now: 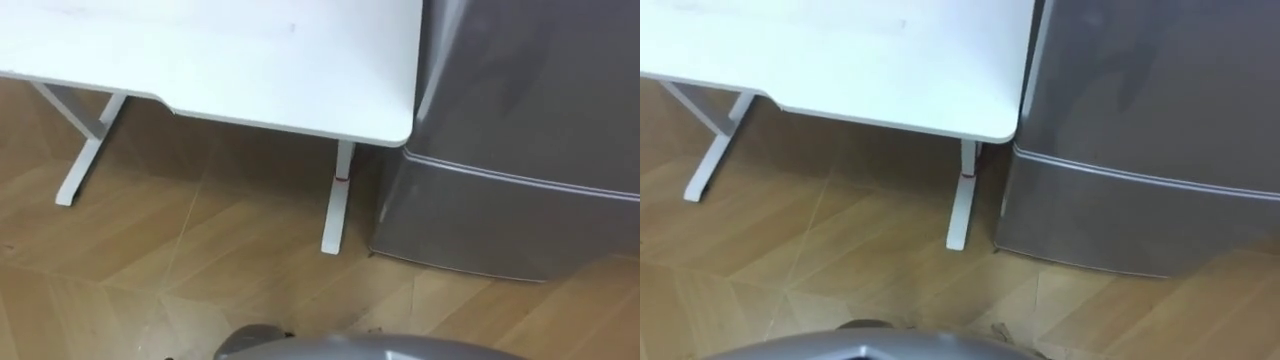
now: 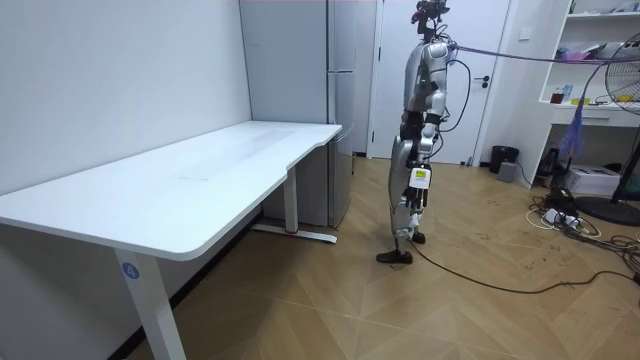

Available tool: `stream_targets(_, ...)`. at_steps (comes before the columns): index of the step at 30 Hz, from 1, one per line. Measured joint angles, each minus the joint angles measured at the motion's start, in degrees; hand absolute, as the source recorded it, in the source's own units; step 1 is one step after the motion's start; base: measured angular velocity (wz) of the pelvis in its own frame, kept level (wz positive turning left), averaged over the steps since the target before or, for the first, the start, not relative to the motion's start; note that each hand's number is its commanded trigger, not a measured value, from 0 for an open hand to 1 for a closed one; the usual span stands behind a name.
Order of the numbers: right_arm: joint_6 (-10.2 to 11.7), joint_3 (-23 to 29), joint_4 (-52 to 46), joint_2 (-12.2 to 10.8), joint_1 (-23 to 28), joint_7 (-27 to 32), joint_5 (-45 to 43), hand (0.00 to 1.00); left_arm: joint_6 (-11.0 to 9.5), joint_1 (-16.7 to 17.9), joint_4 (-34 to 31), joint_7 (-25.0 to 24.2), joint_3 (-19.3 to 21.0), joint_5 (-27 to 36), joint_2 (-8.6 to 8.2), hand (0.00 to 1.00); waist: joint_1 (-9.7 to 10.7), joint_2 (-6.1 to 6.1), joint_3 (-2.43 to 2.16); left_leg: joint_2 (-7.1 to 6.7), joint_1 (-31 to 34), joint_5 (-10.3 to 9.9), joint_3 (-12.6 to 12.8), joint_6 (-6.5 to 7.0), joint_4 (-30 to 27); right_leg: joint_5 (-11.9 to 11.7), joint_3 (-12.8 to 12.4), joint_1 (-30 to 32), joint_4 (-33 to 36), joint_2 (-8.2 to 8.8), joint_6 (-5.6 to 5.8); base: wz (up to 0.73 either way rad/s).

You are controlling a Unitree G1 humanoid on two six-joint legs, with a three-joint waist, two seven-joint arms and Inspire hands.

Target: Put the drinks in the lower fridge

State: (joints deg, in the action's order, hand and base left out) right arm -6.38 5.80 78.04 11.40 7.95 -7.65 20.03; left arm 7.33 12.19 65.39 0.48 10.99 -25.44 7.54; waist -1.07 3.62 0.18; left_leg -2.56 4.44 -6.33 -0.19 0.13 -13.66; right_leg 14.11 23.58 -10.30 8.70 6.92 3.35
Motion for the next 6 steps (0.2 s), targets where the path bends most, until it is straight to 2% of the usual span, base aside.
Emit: stream_targets(6,-0.5,0.0,-0.1,0.0,-0.2,-0.1,-0.5,0.0,1.3,-1.1,0.3,-0.2,-0.2,0.0,0.0,0.0,0.0,0.16,0.0,0.01,0.3,0.0,0.0,-0.03,-0.1,0.0,-0.2,0.3,0.0,-0.04,0.0,0.0)
